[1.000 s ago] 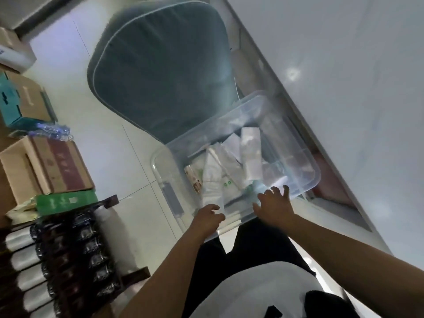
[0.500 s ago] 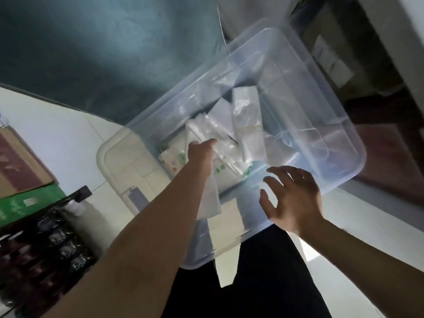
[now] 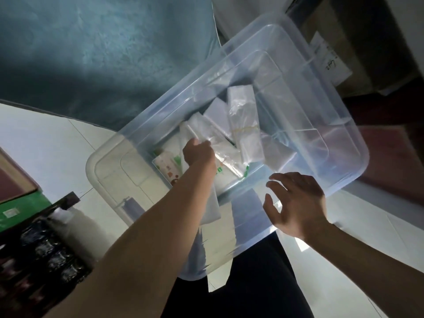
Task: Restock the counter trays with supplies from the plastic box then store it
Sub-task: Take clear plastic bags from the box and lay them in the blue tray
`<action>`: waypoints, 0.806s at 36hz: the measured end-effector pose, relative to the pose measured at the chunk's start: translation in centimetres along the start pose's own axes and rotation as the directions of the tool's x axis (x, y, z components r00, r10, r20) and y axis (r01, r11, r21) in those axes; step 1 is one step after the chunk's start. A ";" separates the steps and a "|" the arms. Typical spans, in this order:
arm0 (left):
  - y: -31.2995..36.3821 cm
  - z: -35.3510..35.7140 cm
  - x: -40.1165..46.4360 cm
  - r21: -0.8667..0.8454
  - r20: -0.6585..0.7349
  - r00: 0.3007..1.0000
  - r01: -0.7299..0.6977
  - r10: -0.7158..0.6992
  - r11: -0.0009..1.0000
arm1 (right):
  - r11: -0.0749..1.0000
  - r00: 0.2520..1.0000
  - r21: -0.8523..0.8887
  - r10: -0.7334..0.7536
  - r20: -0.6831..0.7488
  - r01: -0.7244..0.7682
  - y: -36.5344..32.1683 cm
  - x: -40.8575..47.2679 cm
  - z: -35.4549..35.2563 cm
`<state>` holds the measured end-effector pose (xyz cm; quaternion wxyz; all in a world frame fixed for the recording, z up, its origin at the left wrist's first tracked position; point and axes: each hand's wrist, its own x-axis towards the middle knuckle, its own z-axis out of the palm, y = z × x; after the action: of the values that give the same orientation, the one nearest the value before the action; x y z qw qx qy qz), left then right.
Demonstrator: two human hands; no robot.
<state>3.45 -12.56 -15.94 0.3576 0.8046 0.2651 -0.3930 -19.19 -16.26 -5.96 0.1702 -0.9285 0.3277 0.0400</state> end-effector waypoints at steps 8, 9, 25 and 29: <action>0.1 -7.9 -4.5 -0.101 0.147 0.972 -0.167 0.181 0.981 | 0.993 0.970 -0.048 0.115 0.214 -0.107 -0.6 0.2 -1.1; 0.1 -8.7 -4.9 -0.136 0.161 0.970 -0.164 0.185 0.977 | 0.988 0.947 -0.081 0.150 0.284 -0.132 -0.8 0.5 -1.3; -1.8 -12.6 -10.6 -0.334 0.235 0.965 -0.032 0.116 0.942 | 0.216 0.400 0.354 0.680 0.614 -0.910 -0.9 16.8 6.2; -2.9 -12.9 -10.9 -0.384 0.221 0.972 0.011 0.081 0.923 | 0.619 0.448 -0.051 0.620 0.644 -0.783 -0.4 18.6 7.4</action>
<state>1.10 -2.34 -2.40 0.5431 0.6725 0.2783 -0.4188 -4.06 -24.49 -16.24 0.3499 -0.6099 0.6136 0.3593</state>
